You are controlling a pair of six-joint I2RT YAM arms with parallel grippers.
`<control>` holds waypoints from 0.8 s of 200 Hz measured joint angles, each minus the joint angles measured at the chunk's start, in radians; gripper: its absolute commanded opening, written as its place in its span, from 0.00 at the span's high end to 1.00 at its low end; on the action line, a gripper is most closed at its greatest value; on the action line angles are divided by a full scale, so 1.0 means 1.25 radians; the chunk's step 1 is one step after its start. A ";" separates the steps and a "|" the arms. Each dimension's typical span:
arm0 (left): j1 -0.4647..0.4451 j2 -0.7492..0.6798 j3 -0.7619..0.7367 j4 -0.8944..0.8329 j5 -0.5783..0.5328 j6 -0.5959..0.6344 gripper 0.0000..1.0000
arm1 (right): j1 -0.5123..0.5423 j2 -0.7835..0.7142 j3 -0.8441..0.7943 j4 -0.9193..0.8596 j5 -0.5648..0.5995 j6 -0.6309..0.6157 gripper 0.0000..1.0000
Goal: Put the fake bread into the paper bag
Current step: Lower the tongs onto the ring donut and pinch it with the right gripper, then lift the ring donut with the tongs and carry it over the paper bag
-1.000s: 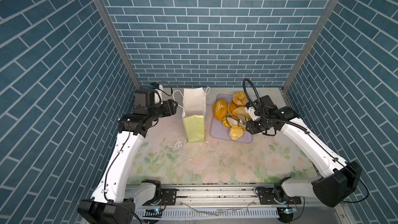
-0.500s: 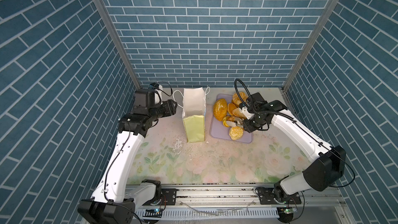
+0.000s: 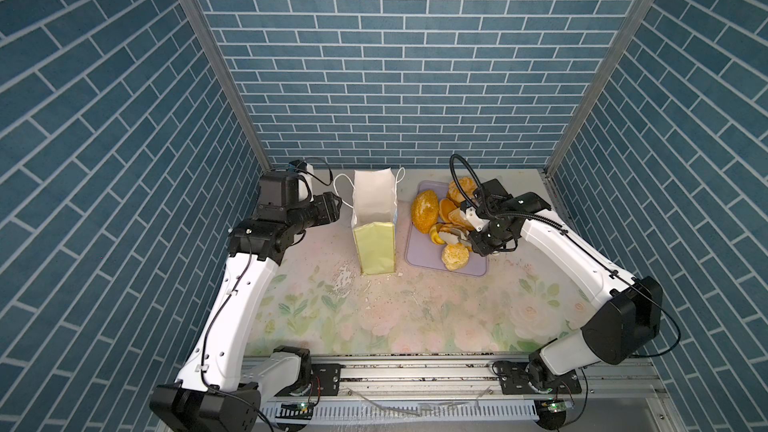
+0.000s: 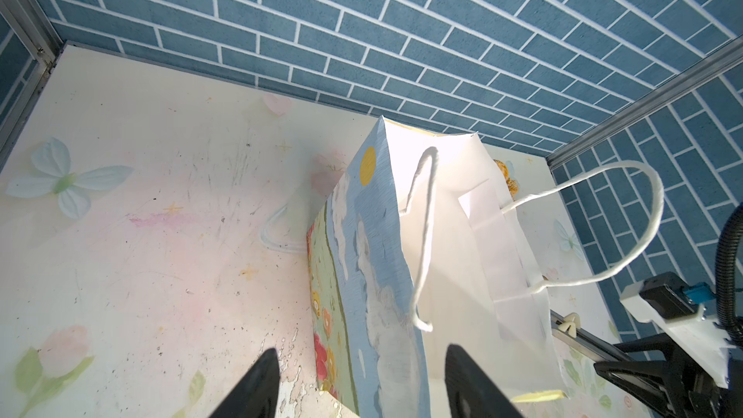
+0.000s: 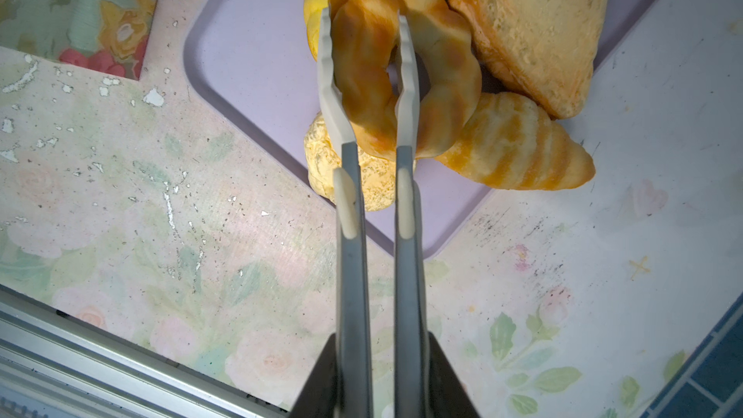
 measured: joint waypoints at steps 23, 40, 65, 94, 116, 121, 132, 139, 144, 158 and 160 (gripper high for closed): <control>0.000 -0.002 -0.004 0.000 0.000 0.000 0.33 | 0.000 -0.018 0.001 0.000 0.000 0.001 0.84; 0.000 -0.002 -0.004 0.000 0.000 -0.001 0.33 | 0.000 -0.045 0.001 -0.001 -0.001 0.001 0.86; 0.000 -0.002 -0.004 0.000 0.000 -0.001 0.33 | 0.000 -0.085 0.002 -0.001 -0.005 0.003 0.86; 0.000 -0.002 -0.010 0.002 0.000 0.000 0.33 | 0.000 -0.116 0.009 0.000 -0.006 0.007 0.87; 0.000 -0.002 -0.010 0.003 0.001 0.000 0.33 | 0.000 -0.121 0.023 0.001 -0.009 0.010 0.87; 0.000 -0.002 -0.010 0.004 0.001 0.000 0.33 | 0.000 -0.121 0.027 0.002 -0.009 0.011 0.87; 0.000 0.000 -0.010 0.006 0.002 0.000 0.33 | 0.000 -0.121 0.038 0.002 -0.011 0.014 0.87; 0.000 0.002 -0.010 0.006 0.002 0.000 0.33 | 0.000 -0.121 0.048 0.002 -0.013 0.018 0.87; 0.000 0.003 -0.010 0.006 0.003 -0.001 0.33 | 0.000 -0.121 0.054 0.003 -0.013 0.022 0.87; 0.000 0.005 -0.010 0.007 0.004 -0.001 0.33 | 0.000 -0.121 0.074 0.004 -0.015 0.029 0.87; 0.000 0.005 -0.010 0.007 0.004 -0.001 0.33 | 0.000 -0.121 0.076 0.005 -0.016 0.029 0.87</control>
